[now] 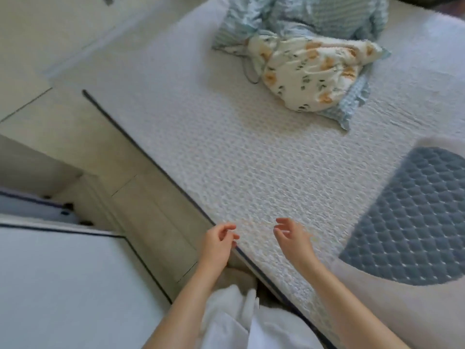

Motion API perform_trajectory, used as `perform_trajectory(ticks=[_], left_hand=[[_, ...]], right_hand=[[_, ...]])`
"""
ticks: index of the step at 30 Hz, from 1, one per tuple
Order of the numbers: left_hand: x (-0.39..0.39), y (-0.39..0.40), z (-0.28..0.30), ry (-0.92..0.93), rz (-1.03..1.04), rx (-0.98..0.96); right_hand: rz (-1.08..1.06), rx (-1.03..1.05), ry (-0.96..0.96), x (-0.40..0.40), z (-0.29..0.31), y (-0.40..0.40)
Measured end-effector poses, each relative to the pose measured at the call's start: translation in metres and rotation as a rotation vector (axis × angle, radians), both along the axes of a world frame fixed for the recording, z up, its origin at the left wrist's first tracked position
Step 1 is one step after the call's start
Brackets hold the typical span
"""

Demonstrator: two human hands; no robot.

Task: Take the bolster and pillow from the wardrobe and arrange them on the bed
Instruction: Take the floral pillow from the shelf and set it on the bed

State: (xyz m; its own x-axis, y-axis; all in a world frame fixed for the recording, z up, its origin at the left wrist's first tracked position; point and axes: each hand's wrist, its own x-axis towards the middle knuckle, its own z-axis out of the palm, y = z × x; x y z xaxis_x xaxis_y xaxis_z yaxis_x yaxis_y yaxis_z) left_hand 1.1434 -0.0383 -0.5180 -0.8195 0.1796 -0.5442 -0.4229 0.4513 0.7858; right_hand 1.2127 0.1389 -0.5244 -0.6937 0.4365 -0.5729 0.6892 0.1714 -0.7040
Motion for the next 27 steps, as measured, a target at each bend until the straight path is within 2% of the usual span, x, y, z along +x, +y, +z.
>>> perform_trajectory(ticks=[7, 16, 23, 27], left_hand=[[-0.019, -0.133, 0.025, 0.033, 0.206, -0.124], [-0.117, -0.286, 0.040, 0.075, 0.468, -0.182], [-0.173, -0.361, 0.058, 0.204, 0.663, -0.235], [-0.195, -0.386, 0.070, 0.272, 0.744, -0.278]], right_hand=[[0.336, 0.069, 0.037, -0.093, 0.024, -0.109], [0.703, 0.181, 0.104, -0.212, 0.052, -0.244], [0.930, 0.200, 0.238, -0.287, 0.073, -0.318], [1.030, 0.110, 0.311, -0.342, 0.080, -0.362]])
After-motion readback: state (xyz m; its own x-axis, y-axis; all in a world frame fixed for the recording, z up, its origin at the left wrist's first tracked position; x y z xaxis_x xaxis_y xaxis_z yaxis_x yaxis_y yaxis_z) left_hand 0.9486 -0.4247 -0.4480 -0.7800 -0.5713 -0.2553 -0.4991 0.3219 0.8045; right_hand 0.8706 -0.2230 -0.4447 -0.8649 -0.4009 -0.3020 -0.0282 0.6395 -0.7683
